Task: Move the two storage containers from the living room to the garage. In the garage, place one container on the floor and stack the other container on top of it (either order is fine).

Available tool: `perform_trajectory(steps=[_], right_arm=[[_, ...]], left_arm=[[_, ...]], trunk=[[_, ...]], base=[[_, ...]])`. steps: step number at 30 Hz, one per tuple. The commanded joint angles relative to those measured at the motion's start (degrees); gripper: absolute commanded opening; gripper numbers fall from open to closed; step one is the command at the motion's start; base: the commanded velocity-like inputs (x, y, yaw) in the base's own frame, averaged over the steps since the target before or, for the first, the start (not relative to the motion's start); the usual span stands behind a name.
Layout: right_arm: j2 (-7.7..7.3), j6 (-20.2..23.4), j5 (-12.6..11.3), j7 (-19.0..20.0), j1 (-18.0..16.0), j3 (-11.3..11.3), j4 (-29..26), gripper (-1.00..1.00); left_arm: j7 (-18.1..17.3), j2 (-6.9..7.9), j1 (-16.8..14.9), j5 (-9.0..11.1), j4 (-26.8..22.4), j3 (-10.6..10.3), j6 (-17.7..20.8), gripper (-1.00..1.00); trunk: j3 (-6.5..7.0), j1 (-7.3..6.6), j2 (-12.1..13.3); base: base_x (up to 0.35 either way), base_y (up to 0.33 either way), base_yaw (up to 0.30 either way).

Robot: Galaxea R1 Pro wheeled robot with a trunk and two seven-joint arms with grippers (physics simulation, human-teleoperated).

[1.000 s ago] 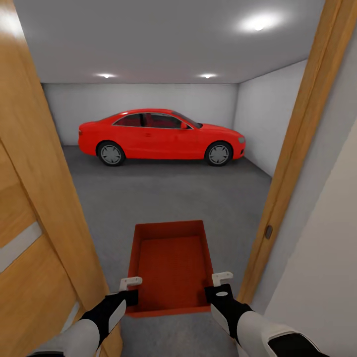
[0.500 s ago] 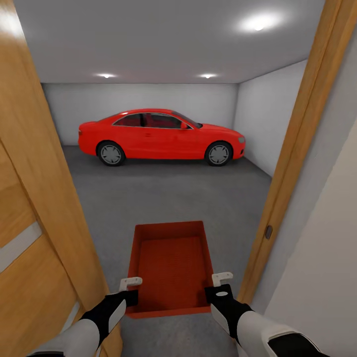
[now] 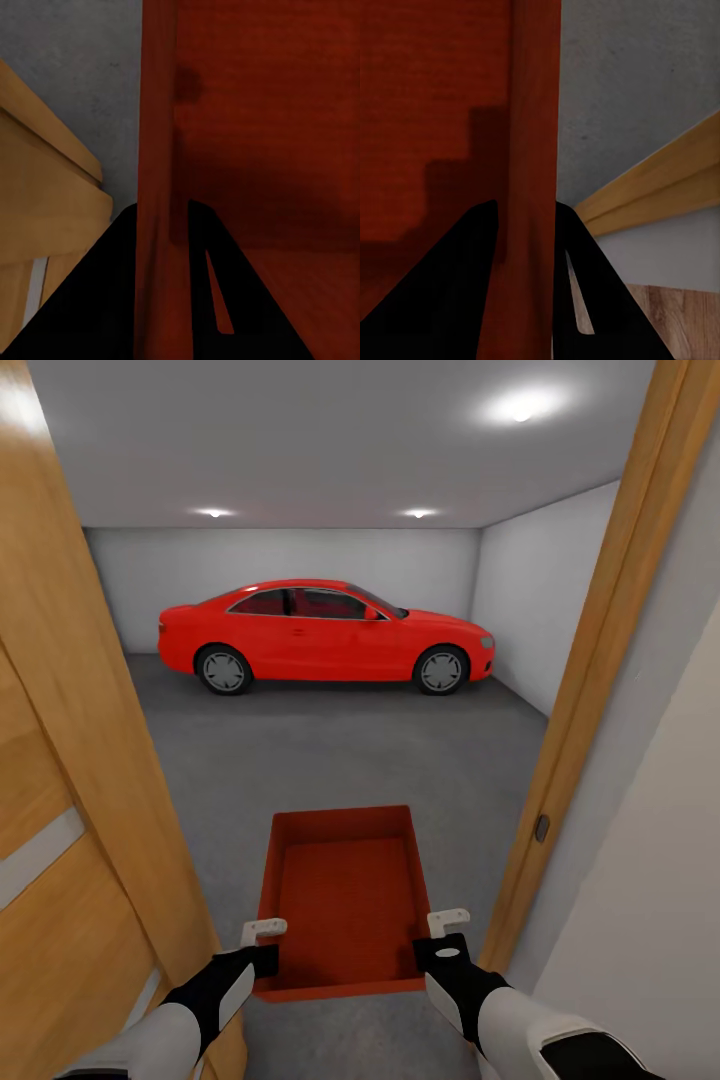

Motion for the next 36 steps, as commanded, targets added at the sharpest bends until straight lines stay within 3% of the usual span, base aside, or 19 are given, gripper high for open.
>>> perform_trajectory(steps=[1, 36], right_arm=[[0.01, 0.2, -0.4, -0.8, 0.0, -0.7, 0.3, -1.0], [0.01, 0.1, -0.4, -0.8, 0.0, -0.7, 0.3, -1.0]], left_arm=[[0.5, 2.71, 0.0, 0.4, -1.3, 0.4, -0.4, -1.0], [0.7, 2.69, 0.0, 0.3, -1.3, 0.3, -0.4, -1.0]], trunk=[[-0.14, 0.03, -0.1], [-0.14, 0.03, -0.1]], base=[[0.0, 0.0, 0.0], [0.0, 0.0, 0.0]])
